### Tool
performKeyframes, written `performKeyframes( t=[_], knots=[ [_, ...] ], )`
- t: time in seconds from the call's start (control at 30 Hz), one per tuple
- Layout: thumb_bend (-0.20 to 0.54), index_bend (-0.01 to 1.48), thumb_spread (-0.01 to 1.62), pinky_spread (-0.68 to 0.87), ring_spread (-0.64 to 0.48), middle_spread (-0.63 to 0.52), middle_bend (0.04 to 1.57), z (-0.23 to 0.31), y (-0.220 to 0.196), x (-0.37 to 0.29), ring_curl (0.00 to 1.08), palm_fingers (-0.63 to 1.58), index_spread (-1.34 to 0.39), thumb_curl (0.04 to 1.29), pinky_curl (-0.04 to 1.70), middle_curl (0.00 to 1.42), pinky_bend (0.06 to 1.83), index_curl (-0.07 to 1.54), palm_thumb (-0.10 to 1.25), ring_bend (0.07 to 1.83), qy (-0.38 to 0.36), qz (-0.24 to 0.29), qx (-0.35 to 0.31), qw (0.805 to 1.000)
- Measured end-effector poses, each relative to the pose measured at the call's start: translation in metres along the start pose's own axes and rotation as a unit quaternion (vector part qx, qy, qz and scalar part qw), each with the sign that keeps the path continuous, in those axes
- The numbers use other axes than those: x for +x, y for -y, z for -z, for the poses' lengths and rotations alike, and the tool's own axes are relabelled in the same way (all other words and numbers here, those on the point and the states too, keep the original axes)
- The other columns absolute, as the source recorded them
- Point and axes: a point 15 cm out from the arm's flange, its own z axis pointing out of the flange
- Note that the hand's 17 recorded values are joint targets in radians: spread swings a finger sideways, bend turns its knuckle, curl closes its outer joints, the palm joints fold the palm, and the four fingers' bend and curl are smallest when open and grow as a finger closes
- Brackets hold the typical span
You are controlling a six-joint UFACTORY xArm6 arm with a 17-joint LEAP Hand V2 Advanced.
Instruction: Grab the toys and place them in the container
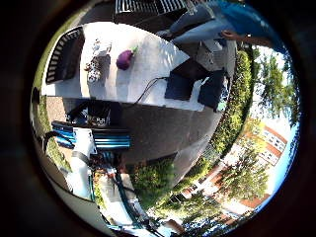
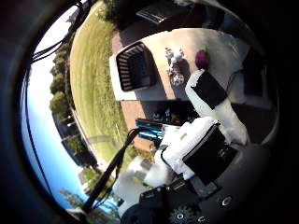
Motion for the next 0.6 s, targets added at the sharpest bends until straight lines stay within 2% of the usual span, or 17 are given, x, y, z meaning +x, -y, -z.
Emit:
performKeyframes(
  t=[0.13, 0.23, 0.37, 0.47, 0.6],
  knots=[
    [-0.014, 0.19, 1.3, 0.41, 0.26, 0.02, 0.16, -0.018, 0.028, 0.019, 0.32, 0.32, -0.21, 0.36, 0.24, 0.31, 0.26, 0.38, 0.76, 0.2, 0.005, -0.013, -0.01, 1.0],
    [-0.014, 0.19, 1.3, 0.41, 0.27, 0.02, 0.16, -0.031, 0.056, 0.033, 0.33, 0.33, -0.21, 0.36, 0.24, 0.3, 0.27, 0.38, 0.77, 0.22, -0.004, -0.016, 0.012, 1.0],
    [0.002, 0.17, 1.27, 0.4, 0.26, 0.02, 0.15, -0.065, 0.096, 0.047, 0.34, 0.29, -0.24, 0.39, 0.25, 0.3, 0.29, 0.36, 0.86, 0.25, -0.007, -0.006, 0.018, 1.0],
    [-0.016, 0.16, 1.22, 0.4, 0.25, 0.01, 0.15, -0.091, 0.128, 0.059, 0.34, 0.26, -0.27, 0.42, 0.26, 0.3, 0.32, 0.35, 0.88, 0.26, -0.021, 0.018, 0.031, 0.999],
    [-0.039, 0.14, 1.15, 0.39, 0.23, 0.01, 0.16, -0.149, 0.152, 0.07, 0.35, 0.15, -0.3, 0.43, 0.28, 0.3, 0.37, 0.32, 0.84, 0.28, -0.056, 0.065, -0.023, 0.996]
  ],
)
